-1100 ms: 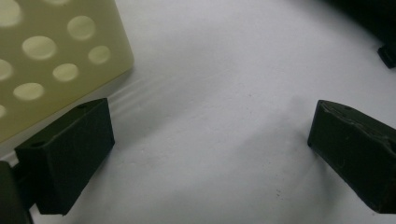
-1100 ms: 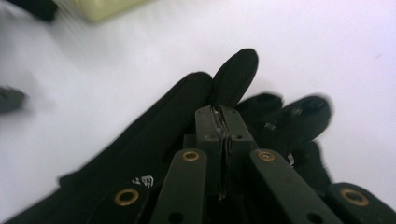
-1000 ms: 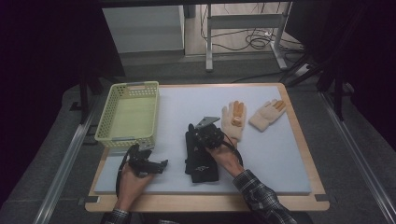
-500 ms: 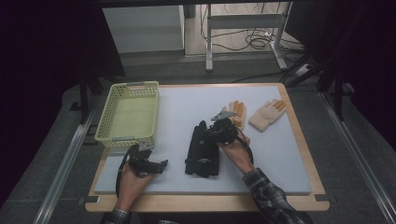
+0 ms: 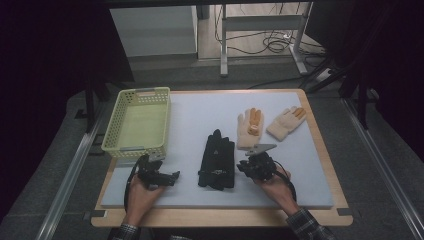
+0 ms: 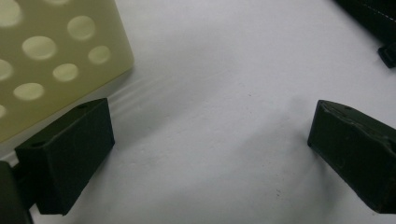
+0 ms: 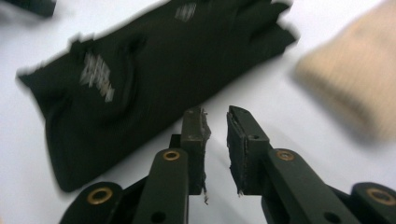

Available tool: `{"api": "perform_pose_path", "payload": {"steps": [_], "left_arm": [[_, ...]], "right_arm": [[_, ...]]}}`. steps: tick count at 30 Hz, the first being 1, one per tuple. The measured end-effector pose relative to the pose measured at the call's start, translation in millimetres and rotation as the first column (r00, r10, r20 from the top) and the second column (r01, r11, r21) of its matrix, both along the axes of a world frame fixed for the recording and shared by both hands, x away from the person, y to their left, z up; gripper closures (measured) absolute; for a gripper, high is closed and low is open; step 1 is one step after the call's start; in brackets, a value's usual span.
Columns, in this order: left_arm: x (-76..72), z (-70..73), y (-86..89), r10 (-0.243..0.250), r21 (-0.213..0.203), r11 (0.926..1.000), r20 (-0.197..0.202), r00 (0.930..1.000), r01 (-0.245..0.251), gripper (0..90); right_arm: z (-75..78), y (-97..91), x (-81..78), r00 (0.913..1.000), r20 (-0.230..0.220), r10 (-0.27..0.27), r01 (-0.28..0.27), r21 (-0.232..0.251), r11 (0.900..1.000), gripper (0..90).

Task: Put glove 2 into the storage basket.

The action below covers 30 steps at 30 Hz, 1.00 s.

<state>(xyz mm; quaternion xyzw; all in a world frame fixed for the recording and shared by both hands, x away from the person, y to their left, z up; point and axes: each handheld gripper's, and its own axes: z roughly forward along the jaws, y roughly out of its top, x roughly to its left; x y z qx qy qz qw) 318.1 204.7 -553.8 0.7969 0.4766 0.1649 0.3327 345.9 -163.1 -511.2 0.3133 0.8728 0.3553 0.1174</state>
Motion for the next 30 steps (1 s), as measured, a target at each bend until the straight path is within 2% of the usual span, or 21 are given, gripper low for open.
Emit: {"api": "perform_pose_path", "payload": {"steps": [4, 5, 6, 7, 13, 17, 21, 24, 28, 30], "left_arm": [[0.0, 0.0, 0.0, 0.0, 0.0, 1.0, 0.0, 1.0, 0.0, 0.4], [0.0, 0.0, 0.0, 0.0, 0.001, 1.0, 0.0, 1.0, 0.0, 0.5], [0.0, 0.0, 0.0, 0.0, 0.0, 1.0, 0.001, 1.0, 0.0, 0.4], [0.0, 0.0, 0.0, 0.0, 0.0, 1.0, 0.001, 1.0, 0.0, 0.4], [0.0, 0.0, 0.0, 0.0, 0.0, 1.0, 0.001, 1.0, 0.0, 0.4], [0.0, -0.1, 0.0, 0.0, -0.001, 1.0, 0.001, 1.0, 0.0, 0.4], [0.0, -0.1, 0.0, 0.0, -0.001, 1.0, 0.001, 1.0, 0.0, 0.5], [0.0, 0.0, 0.0, 0.0, -0.001, 1.0, 0.0, 1.0, 0.0, 0.4], [0.0, 0.0, 0.0, 0.0, 0.0, 1.0, 0.0, 1.0, 0.0, 0.4], [0.0, 0.0, 0.0, 0.0, 0.0, 1.0, 0.0, 1.0, 0.0, 0.4]], "right_arm": [[-13.5, -0.4, -10.7, 0.999, -0.034, 0.027, -0.027, -0.003, 0.9996, 78.1], [-14.6, 0.8, -13.2, 0.9994, -0.017, 0.029, -0.029, 0.002, 0.9996, 78.1], [-14.6, 2.6, -14.3, 0.9987, -0.027, 0.042, -0.042, 0.012, 0.999, 78.2], [-13.7, 5.0, -15.5, 0.9976, -0.037, 0.059, -0.058, 0.029, 0.9979, 78.1], [-4.2, 20.1, -19.2, 0.9951, -0.012, 0.098, -0.097, 0.051, 0.994, 78.1], [-4.4, 30.1, -19.8, 0.9924, -0.015, 0.122, -0.121, 0.05, 0.9914, 78.1], [-6.4, 31.2, -19.3, 0.9923, -0.023, 0.122, -0.121, 0.051, 0.9914, 77.4], [-1.7, 27.7, -19.8, 0.9923, -0.018, 0.123, -0.121, 0.069, 0.9903, 77.4], [4.1, 27.5, -18.2, 0.9926, -0.024, 0.119, -0.115, 0.117, 0.9864, 77.4], [6.0, 32.0, -18.2, 0.9919, -0.016, 0.126, -0.124, 0.117, 0.9854, 77.3]]}}
